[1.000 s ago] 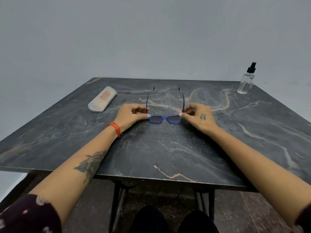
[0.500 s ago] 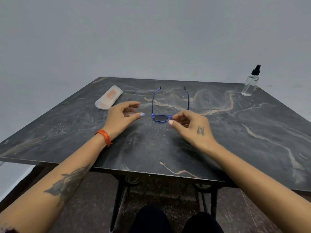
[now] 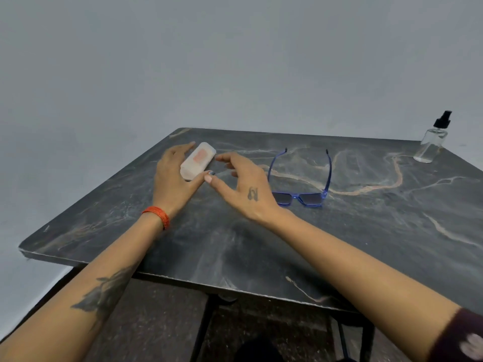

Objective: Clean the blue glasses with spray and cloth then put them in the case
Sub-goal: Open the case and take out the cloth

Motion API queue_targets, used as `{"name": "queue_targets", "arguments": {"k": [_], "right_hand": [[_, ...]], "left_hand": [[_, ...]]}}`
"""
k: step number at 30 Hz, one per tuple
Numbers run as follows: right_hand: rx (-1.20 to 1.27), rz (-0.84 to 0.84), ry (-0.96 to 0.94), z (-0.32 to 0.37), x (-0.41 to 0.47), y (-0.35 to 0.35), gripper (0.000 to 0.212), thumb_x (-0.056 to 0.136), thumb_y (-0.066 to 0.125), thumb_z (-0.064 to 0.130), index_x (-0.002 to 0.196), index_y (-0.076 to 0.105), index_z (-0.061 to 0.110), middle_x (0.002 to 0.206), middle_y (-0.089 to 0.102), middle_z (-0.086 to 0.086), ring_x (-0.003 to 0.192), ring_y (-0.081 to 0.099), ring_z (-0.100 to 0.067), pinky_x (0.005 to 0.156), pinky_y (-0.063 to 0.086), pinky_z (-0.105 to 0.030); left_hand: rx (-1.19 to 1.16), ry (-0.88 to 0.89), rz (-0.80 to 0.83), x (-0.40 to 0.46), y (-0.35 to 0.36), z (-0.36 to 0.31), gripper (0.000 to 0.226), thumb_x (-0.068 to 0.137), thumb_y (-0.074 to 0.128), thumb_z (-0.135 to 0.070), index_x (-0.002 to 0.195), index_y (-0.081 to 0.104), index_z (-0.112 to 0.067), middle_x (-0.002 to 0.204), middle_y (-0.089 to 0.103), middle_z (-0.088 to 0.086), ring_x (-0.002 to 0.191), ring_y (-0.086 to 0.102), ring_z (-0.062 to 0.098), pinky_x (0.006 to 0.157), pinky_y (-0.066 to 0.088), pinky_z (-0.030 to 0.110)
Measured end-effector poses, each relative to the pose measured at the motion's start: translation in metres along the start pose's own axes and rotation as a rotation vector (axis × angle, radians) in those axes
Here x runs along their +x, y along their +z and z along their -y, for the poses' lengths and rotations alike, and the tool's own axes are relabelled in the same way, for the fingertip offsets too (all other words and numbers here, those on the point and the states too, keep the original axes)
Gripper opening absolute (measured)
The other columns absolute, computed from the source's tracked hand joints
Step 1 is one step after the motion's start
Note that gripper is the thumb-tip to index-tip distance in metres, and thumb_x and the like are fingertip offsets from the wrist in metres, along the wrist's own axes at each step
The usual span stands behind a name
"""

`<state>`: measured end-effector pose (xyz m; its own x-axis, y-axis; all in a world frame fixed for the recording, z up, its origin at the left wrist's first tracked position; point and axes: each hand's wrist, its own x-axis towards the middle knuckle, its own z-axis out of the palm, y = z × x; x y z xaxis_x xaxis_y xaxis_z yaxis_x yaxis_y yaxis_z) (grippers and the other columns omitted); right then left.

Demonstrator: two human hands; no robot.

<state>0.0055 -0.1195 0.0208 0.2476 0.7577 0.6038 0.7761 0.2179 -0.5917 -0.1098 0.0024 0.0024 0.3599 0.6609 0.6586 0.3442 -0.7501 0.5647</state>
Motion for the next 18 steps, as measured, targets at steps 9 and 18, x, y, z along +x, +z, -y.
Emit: {"name": "queue_targets", "arguments": {"k": [9, 18], "right_hand": [[0.141, -0.123, 0.184, -0.019, 0.09, 0.061, 0.051, 0.086, 0.061, 0.035, 0.128, 0.045, 0.011, 0.132, 0.051, -0.006, 0.123, 0.044, -0.02, 0.098, 0.034, -0.028], [0.174, -0.162, 0.474, -0.075, 0.146, 0.11, 0.067, 0.084, 0.061, 0.04, 0.137, 0.033, 0.012, 0.139, 0.041, -0.012, 0.129, 0.038, -0.028, 0.102, 0.034, -0.038]], "left_hand": [[0.041, -0.276, 0.126, 0.034, 0.03, 0.038, 0.105, 0.064, 0.075, -0.05, 0.146, 0.017, -0.018, 0.148, 0.027, 0.009, 0.138, 0.023, 0.023, 0.113, 0.024, 0.042], [0.038, -0.288, 0.129, 0.038, 0.042, 0.056, 0.114, 0.061, 0.08, -0.046, 0.147, 0.01, -0.02, 0.149, 0.024, 0.008, 0.136, 0.026, 0.021, 0.108, 0.03, 0.038]]}}
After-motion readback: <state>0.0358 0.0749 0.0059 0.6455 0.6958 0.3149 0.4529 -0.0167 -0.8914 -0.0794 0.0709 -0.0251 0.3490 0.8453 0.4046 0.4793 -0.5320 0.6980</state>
